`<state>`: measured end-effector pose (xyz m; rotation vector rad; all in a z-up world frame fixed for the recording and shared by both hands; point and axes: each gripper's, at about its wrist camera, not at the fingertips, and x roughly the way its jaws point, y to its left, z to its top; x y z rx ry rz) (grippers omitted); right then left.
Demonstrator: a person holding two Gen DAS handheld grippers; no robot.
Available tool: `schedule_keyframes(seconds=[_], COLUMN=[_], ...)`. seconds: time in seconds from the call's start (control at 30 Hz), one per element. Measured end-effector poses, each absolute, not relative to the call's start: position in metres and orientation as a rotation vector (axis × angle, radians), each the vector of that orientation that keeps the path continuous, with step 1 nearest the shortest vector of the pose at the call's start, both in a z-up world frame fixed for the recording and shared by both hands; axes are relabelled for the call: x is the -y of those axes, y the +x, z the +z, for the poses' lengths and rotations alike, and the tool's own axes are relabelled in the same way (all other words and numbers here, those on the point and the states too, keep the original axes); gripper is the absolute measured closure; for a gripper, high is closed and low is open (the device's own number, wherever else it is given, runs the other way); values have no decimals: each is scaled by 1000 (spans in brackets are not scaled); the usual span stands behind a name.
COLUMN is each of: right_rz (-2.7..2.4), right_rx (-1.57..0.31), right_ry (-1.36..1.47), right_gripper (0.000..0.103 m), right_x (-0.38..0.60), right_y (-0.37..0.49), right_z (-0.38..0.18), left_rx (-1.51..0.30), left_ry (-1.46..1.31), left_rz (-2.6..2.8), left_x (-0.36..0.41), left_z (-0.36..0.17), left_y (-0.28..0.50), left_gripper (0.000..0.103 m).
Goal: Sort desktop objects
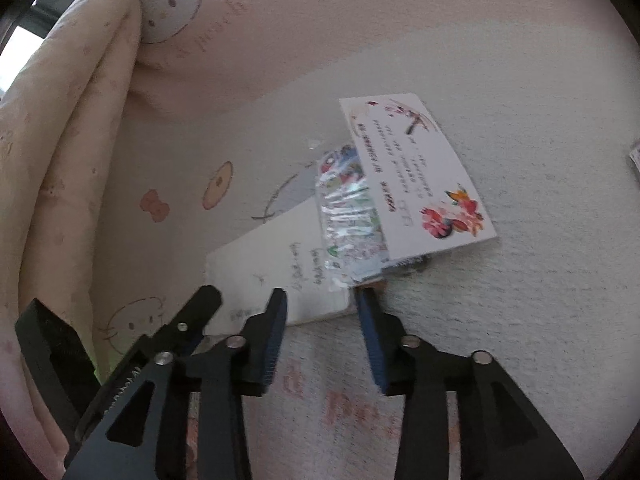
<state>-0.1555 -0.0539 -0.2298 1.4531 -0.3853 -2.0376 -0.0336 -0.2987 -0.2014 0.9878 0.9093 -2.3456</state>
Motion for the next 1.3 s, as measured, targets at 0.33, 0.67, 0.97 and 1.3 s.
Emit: schedule_keyframes(seconds=[0.33,0.67,0.97,1.3], right_rz=[-2104,-2029,-2006,-2056], right_rx=[220,155,188,271], right_ry=[1426,1549,1562,1521], right_gripper=[85,87,86,73], right_x=[79,75,88,68], right_y=[-145,-90,-84,-102], right_z=[-230,-230,-234,-241], left_rx=[-891,-802,-787,-640], left_ry=[1022,1179,1217,1252], left_rz=[-2322,-2428,-2446,-2480], left_x=[298,276,266,253], left_z=[-203,-200,-200,-200], left_y=[-24,4,13,4], left_gripper=[67,67,62,48])
